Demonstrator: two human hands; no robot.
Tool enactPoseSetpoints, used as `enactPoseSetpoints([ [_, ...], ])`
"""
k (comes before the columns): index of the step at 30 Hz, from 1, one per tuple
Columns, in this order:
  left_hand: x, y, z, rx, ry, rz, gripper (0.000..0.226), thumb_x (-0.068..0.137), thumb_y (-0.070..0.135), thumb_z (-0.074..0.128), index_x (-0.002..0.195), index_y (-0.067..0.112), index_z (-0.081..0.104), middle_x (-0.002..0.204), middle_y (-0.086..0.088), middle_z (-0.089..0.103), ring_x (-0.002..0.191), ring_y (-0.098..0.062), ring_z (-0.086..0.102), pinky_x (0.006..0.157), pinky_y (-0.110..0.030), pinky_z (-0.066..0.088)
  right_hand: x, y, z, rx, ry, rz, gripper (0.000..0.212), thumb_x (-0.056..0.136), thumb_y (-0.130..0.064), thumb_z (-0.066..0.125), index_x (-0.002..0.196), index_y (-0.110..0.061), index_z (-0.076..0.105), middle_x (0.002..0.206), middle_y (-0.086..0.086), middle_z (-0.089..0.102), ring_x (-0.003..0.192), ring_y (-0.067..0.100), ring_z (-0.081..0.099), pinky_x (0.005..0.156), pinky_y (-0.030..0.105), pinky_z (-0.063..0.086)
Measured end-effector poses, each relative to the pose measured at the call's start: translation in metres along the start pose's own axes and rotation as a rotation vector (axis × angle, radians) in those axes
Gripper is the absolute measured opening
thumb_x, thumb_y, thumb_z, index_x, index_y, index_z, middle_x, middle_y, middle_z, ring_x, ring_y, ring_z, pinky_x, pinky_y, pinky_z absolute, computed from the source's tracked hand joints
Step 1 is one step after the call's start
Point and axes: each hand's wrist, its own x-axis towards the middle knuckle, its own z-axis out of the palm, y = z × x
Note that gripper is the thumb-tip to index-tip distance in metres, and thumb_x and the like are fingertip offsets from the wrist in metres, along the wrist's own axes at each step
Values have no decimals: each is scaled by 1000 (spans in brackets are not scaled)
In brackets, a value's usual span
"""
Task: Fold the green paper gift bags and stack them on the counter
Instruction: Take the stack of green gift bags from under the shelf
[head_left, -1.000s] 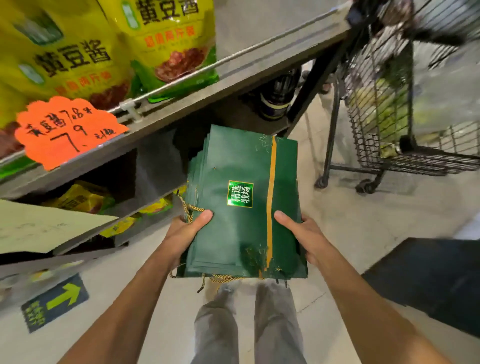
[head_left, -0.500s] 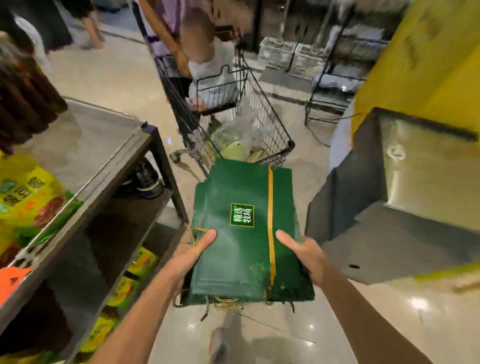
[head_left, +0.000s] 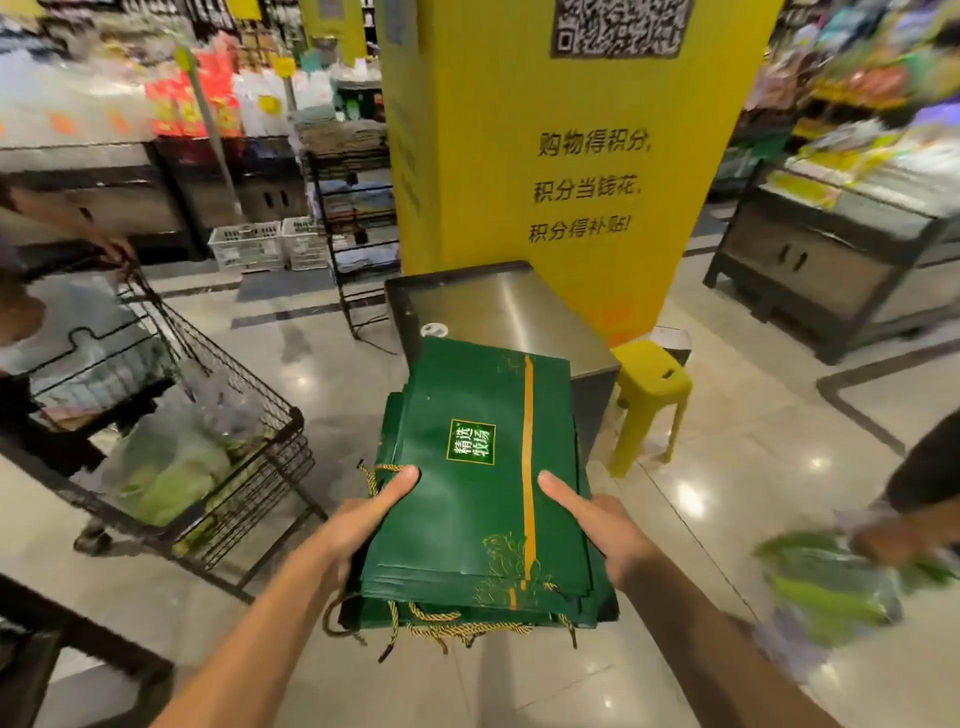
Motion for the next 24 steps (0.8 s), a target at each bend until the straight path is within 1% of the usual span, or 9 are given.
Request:
enactPoseSetpoints([
  [2, 17, 13, 50, 35, -38, -12, 48, 87, 62, 61, 105, 18, 67, 73, 9, 77, 65, -5, 74, 64, -24, 58, -34, -13, -45, 42, 58, 7, 125, 33, -81, 89, 135, -15, 59, 132, 10, 66, 122, 32, 64, 106, 57, 48],
  [3, 25, 17, 73, 40, -66, -2, 53, 85, 64, 63, 108, 16, 68, 79, 5, 78, 72, -9, 76, 65, -26, 59, -51, -19, -67, 71, 81, -7, 117, 36, -78, 91, 129, -13, 63, 126, 10, 70, 117, 32, 67, 104, 56, 51],
  [6, 52, 27, 139, 99, -161, -8, 86, 64, 79, 76, 121, 14, 69, 106, -5, 78, 95, -22, 76, 83, -34, 59, -90, -26, -131, 135, 125, -59, 80, 55, -61, 93, 110, -6, 74, 100, 12, 78, 93, 30, 76, 87, 46, 61],
  [9, 69, 39, 200, 155, -196, 12, 86, 62, 77, 76, 118, 12, 71, 100, -6, 79, 88, -21, 77, 72, -31, 61, -107, -20, -188, 247, 183, -84, 56, 73, -43, 88, 106, 0, 74, 93, 13, 79, 82, 29, 77, 64, 33, 62],
  [11, 80, 46, 237, 196, -215, 3, 94, 55, 79, 82, 118, 10, 71, 105, -11, 78, 95, -28, 76, 90, -42, 59, -112, -15, -219, 296, 255, -80, 60, 69, -44, 89, 105, 2, 73, 90, 13, 79, 79, 28, 77, 58, 30, 60],
  [13, 91, 53, 269, 203, -253, -7, 97, 52, 75, 86, 119, 7, 71, 111, -17, 76, 102, -36, 73, 102, -52, 53, -111, -12, -247, 319, 309, -49, 70, 63, -51, 90, 106, 1, 72, 90, 12, 79, 79, 28, 78, 60, 30, 60],
  [17, 119, 74, 329, 247, -309, -22, 96, 51, 70, 89, 118, 4, 70, 108, -19, 76, 100, -37, 74, 101, -53, 53, -106, -5, -297, 396, 376, -93, 79, 57, -55, 93, 115, -7, 68, 100, 10, 79, 88, 29, 77, 81, 42, 63],
  [21, 163, 96, 378, 246, -357, -35, 101, 44, 72, 90, 117, 5, 72, 109, -18, 76, 101, -37, 74, 101, -53, 53, -86, -13, -342, 450, 443, -142, 60, 66, -46, 90, 111, -13, 67, 99, 7, 79, 88, 26, 76, 66, 32, 61],
  [24, 198, 117, 413, 231, -399, -24, 84, 62, 67, 85, 116, 5, 72, 106, -17, 77, 96, -33, 75, 94, -45, 57, -54, -26, -376, 460, 463, -115, 69, 62, -50, 92, 114, -11, 69, 99, 8, 79, 90, 27, 77, 69, 34, 61],
])
